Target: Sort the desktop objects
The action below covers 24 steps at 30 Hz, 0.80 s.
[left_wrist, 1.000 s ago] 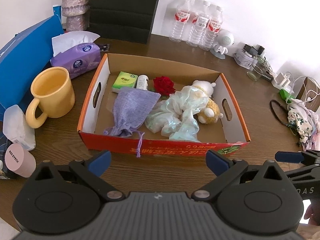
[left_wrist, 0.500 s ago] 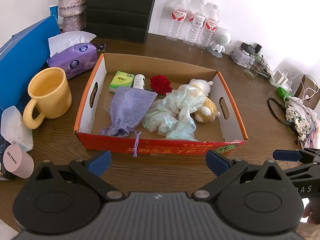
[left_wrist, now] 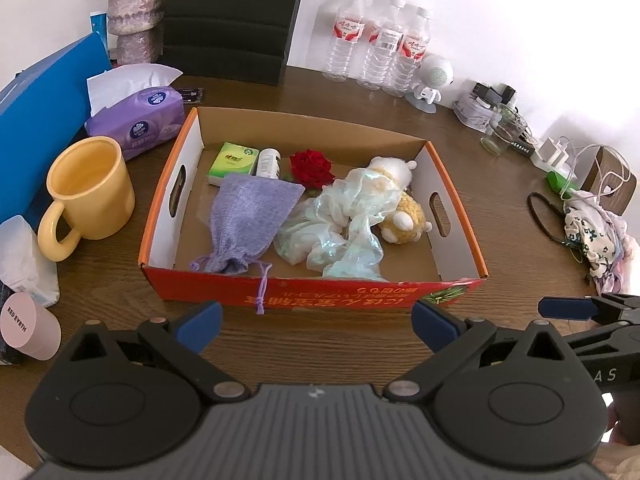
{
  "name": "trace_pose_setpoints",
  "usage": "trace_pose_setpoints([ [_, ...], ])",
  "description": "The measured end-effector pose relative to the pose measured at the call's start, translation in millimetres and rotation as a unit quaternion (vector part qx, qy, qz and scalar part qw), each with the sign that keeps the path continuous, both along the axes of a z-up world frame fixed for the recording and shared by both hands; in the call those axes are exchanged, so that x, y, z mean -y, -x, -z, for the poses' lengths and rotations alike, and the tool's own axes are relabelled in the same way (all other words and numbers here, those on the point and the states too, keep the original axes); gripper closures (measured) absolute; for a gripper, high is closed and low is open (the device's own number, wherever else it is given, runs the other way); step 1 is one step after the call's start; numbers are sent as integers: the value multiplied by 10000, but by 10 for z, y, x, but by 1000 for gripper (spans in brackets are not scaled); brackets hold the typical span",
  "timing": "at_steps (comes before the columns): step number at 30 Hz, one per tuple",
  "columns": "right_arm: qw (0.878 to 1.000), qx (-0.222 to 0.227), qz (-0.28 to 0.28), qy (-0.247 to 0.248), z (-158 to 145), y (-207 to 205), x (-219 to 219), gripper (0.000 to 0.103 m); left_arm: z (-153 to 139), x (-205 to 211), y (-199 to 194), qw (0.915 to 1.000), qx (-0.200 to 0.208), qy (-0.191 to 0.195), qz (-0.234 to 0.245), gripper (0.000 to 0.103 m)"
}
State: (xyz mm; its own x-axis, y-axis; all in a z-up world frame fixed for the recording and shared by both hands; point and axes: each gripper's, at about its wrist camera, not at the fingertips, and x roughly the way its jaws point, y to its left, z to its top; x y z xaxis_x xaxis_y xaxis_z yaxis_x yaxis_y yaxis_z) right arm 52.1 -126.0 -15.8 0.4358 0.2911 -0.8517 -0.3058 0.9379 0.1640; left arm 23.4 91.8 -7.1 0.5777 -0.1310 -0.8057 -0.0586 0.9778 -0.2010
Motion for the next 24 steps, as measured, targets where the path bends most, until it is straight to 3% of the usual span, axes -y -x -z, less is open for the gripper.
trace_pose_setpoints([
  [24,10000,0,-2,11,10,-22,-1,0,9,36,-21,9999,-42,-20,95,0],
])
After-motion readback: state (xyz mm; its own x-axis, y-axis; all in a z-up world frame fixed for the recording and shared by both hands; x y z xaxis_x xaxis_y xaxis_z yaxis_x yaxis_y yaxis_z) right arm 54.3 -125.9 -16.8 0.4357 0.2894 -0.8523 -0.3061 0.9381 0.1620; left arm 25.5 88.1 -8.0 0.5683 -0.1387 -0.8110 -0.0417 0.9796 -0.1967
